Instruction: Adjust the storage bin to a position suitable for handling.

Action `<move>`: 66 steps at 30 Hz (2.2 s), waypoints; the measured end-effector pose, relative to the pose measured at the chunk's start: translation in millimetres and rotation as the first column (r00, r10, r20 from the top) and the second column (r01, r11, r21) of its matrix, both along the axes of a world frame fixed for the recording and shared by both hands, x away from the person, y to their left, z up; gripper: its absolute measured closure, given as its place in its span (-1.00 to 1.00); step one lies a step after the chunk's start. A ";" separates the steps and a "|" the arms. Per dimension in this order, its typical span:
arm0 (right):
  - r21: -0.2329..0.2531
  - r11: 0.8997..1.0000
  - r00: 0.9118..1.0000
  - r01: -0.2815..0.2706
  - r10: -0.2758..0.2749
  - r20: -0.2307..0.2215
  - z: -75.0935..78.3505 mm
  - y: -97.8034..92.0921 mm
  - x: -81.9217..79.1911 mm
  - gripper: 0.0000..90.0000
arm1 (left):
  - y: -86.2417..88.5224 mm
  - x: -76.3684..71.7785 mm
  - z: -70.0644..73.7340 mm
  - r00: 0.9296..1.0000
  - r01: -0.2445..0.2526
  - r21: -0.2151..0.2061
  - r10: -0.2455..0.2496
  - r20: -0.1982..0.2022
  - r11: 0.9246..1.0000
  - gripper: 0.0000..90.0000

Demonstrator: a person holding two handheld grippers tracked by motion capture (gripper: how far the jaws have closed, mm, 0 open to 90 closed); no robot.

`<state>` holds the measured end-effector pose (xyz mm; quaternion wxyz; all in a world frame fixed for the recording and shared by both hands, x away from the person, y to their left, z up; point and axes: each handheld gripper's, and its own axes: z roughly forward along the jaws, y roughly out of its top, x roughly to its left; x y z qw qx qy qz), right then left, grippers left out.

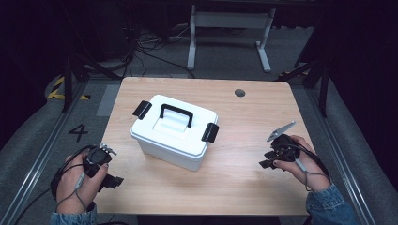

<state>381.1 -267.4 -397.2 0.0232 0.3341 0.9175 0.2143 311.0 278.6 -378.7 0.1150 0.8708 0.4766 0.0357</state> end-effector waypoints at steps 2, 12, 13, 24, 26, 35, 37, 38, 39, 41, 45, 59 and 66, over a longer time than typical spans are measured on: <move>0.014 1.000 1.000 -0.014 0.014 0.023 3.3 1.1 -0.1 0.26 | 0.6 0.5 1.4 1.000 0.002 0.000 -0.002 0.012 1.000 -0.58; 0.055 0.998 0.999 -0.032 0.031 0.020 14.9 10.3 -0.9 0.17 | -1.1 5.4 -1.2 1.000 0.018 -0.009 -0.018 0.008 1.000 -0.58; 0.048 0.998 0.999 -0.030 0.029 0.015 17.1 11.4 -0.4 0.17 | -0.6 5.4 -1.0 1.000 0.015 -0.010 -0.015 0.005 1.000 -0.58; 0.048 0.996 0.996 -0.081 0.078 0.051 50.0 35.3 3.8 0.16 | 0.4 6.0 2.1 1.000 0.011 -0.020 -0.010 0.017 1.000 -0.58; 0.051 0.994 0.994 -0.095 0.092 0.055 56.0 42.3 4.9 0.18 | 0.8 7.0 2.6 1.000 0.019 -0.012 -0.018 0.022 1.000 -0.58; 0.104 0.984 0.986 -0.145 0.135 0.098 78.7 68.9 11.6 0.19 | 1.4 7.5 1.0 1.000 0.015 -0.017 -0.015 0.015 1.000 -0.58; 0.097 0.983 0.985 -0.158 0.149 0.091 81.8 76.2 14.1 0.19 | 1.9 7.1 1.3 1.000 0.011 -0.018 -0.011 0.016 1.000 -0.58; 0.091 0.982 0.984 -0.164 0.156 0.090 83.2 79.4 15.2 0.20 | 2.0 7.0 1.4 1.000 0.011 -0.020 -0.010 0.016 1.000 -0.58; 0.086 0.982 0.983 -0.167 0.159 0.091 84.2 81.8 16.2 0.20 | 2.4 7.3 1.8 1.000 0.017 -0.017 -0.017 0.019 1.000 -0.58; 0.087 0.979 0.980 -0.183 0.175 0.091 88.8 90.2 18.6 0.25 | 2.4 7.3 1.8 1.000 0.017 -0.018 -0.017 0.018 1.000 -0.58; 0.076 0.976 0.975 -0.206 0.199 0.101 95.1 102.3 20.2 0.30 | 2.1 7.1 1.2 1.000 0.011 -0.021 -0.011 0.006 1.000 -0.58; 0.103 0.961 0.960 -0.257 0.241 0.143 120.3 167.1 43.5 0.26 | 0.9 13.0 2.5 0.999 0.029 -0.024 -0.028 0.018 0.999 -0.58; 0.140 0.958 0.965 -0.250 0.234 0.118 124.5 198.1 64.2 0.27 | 0.5 15.3 2.6 0.999 0.029 -0.025 -0.028 0.018 0.999 -0.58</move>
